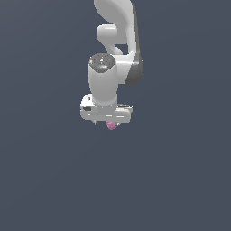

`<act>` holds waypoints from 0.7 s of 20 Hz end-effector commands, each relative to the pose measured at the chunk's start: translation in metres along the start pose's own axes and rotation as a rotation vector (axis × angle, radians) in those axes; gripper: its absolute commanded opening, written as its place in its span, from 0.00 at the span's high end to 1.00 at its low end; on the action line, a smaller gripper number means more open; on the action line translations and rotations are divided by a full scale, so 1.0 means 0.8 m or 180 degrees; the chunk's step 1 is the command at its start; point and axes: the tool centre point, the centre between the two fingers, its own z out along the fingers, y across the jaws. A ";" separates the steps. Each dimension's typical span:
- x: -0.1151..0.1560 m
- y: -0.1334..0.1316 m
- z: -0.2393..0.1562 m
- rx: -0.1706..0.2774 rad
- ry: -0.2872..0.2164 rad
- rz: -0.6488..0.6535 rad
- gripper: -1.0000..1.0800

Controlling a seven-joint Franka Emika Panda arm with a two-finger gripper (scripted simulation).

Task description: Pick up the object and move it to a goal position.

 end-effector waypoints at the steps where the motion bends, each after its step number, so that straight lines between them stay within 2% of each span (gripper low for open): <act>1: 0.000 0.000 0.000 0.0000 0.0000 0.0000 0.04; 9: 0.000 0.038 -0.007 0.0032 -0.0014 0.0202 0.04; 14: 0.000 0.037 -0.007 0.0032 -0.0014 0.0192 0.04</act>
